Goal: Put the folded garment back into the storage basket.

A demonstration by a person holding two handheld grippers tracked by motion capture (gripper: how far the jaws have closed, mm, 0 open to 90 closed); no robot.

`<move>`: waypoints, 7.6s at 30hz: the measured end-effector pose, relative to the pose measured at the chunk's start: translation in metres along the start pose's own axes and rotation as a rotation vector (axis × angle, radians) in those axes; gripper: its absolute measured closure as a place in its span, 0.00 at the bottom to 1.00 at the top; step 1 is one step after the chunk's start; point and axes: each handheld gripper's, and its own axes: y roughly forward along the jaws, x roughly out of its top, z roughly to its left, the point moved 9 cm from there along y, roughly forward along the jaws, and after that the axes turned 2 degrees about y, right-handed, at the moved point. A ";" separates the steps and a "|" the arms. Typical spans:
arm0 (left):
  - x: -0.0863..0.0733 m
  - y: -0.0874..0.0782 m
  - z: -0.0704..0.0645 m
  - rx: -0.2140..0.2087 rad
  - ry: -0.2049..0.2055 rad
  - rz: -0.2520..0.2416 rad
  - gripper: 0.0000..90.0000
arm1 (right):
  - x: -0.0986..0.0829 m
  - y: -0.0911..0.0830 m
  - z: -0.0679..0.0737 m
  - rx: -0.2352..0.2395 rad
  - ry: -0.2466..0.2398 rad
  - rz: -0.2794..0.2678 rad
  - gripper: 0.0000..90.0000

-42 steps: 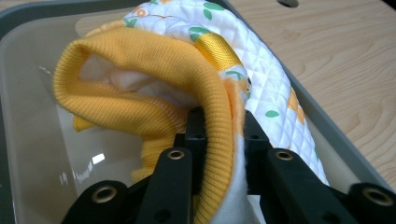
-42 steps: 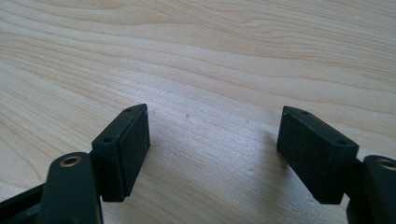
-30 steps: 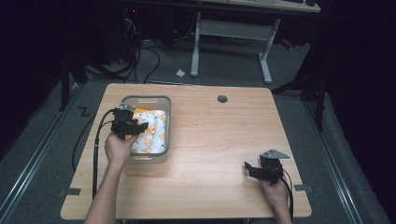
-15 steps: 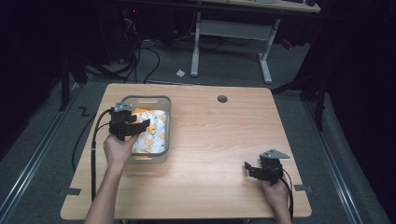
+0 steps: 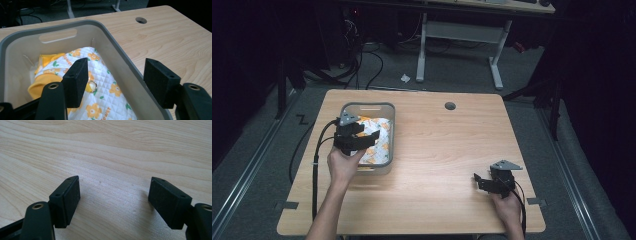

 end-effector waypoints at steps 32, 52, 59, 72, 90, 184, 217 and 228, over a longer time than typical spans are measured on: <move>0.004 -0.014 -0.059 -0.100 0.086 -0.075 0.43 | 0.000 0.000 0.000 -0.001 0.001 0.000 0.29; -0.004 -0.014 -0.092 -0.173 0.111 -0.077 0.43 | 0.000 0.000 0.000 0.000 0.000 0.000 0.29; -0.009 -0.013 -0.106 -0.196 0.132 -0.069 0.43 | 0.000 0.000 0.000 0.001 0.000 0.000 0.29; -0.019 -0.004 -0.123 -0.235 0.148 -0.043 0.43 | 0.000 0.000 0.000 0.000 0.000 0.000 0.29; -0.029 0.005 -0.141 -0.277 0.150 -0.030 0.43 | 0.000 0.000 0.000 0.001 -0.001 0.000 0.29; -0.112 0.050 -0.136 -0.206 0.099 0.145 0.43 | 0.000 0.000 0.000 0.001 0.000 0.000 0.29; -0.127 0.064 -0.127 -0.151 0.107 0.116 0.42 | 0.000 0.000 0.000 0.001 -0.001 0.000 0.29; -0.129 0.065 -0.130 -0.116 0.145 0.128 0.40 | 0.000 0.000 0.000 0.002 0.000 0.001 0.28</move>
